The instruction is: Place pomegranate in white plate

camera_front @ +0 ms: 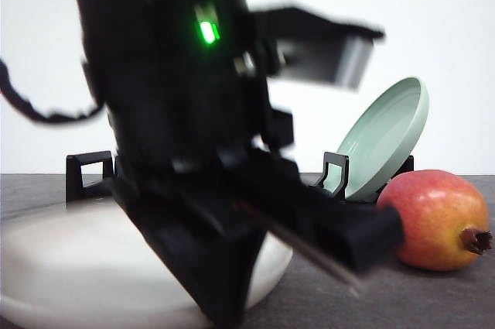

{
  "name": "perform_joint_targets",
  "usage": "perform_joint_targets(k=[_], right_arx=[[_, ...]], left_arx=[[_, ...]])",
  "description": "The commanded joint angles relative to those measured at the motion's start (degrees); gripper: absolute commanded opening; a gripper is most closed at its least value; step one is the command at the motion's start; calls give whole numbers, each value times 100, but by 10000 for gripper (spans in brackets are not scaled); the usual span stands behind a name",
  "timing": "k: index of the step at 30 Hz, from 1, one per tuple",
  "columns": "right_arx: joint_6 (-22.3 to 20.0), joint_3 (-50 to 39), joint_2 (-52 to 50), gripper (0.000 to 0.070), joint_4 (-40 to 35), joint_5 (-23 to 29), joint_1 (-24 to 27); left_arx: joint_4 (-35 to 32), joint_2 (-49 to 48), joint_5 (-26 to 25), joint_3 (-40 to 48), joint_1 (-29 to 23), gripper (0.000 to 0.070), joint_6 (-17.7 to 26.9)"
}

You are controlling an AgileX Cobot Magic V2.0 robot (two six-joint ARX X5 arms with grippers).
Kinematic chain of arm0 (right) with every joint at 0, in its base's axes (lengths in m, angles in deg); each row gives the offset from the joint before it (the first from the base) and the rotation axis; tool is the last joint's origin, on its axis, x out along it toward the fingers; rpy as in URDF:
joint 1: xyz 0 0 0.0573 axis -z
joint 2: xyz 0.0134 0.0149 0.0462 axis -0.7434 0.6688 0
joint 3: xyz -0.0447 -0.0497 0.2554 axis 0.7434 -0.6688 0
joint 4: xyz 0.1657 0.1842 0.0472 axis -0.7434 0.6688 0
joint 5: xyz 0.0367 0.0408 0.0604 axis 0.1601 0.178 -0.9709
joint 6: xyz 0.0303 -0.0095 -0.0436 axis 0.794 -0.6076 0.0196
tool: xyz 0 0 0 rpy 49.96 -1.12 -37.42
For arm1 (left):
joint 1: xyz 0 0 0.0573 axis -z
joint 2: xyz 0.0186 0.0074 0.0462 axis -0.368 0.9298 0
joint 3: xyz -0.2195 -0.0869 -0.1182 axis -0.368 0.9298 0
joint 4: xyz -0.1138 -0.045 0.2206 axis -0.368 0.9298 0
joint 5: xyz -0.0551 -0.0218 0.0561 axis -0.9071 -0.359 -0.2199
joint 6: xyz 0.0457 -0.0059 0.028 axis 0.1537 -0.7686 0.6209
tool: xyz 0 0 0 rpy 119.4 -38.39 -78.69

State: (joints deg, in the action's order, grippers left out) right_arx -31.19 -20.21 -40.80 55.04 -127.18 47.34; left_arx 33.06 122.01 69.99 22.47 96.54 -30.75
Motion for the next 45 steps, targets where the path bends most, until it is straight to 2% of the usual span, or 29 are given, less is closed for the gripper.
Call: perform_joint_targets(k=[1, 5, 6, 8, 13, 15, 17, 22, 25, 29, 32, 35, 41, 45], right_arx=[[66, 87, 20, 522, -37, -15, -4], [61, 87, 20, 522, 36, -15, -4], [61, 87, 20, 522, 64, -15, -4], [59, 87, 20, 522, 122, -15, -4], [59, 87, 22, 522, 200, -15, -64], [59, 75, 31, 522, 256, -9, -208], [59, 66, 99, 522, 297, -3, -362], [61, 66, 453, 522, 509, 69, -914], [53, 66, 821, 524, 707, 473, -1273], [-106, 66, 1438, 596, 1087, 945, -1531], [-138, 66, 1909, 629, 1162, 1080, -1626], [-140, 66, 2346, 631, 1109, 1184, -1650], [-171, 66, 3130, 633, 1104, 1832, -1650], [-251, 66, 3597, 634, 1037, 2064, -1651]], left_arx=[[-107, 181, -6, -51, 89, 0, -180], [-109, 204, -6, -55, 104, 8, -329], [-92, 167, -6, -55, 106, 38, -368], [-90, 108, -6, -55, 106, 144, -414], [-73, -134, -4, -57, 111, 461, -592], [-52, -322, -6, -57, 112, 532, -638], [-18, -534, -6, -57, 128, 559, -709], [396, -1332, -4, -59, 132, 563, -834], [729, -1933, -4, -57, 132, 564, -896], [1140, -2851, 1, -57, 132, 564, -927], [1321, -3540, 29, -57, 132, 563, -956], [1426, -4195, 44, -56, 132, 563, -948], [1428, -5236, 44, -52, 131, 557, -818], [1479, -5712, 35, -52, 130, 557, -822]])
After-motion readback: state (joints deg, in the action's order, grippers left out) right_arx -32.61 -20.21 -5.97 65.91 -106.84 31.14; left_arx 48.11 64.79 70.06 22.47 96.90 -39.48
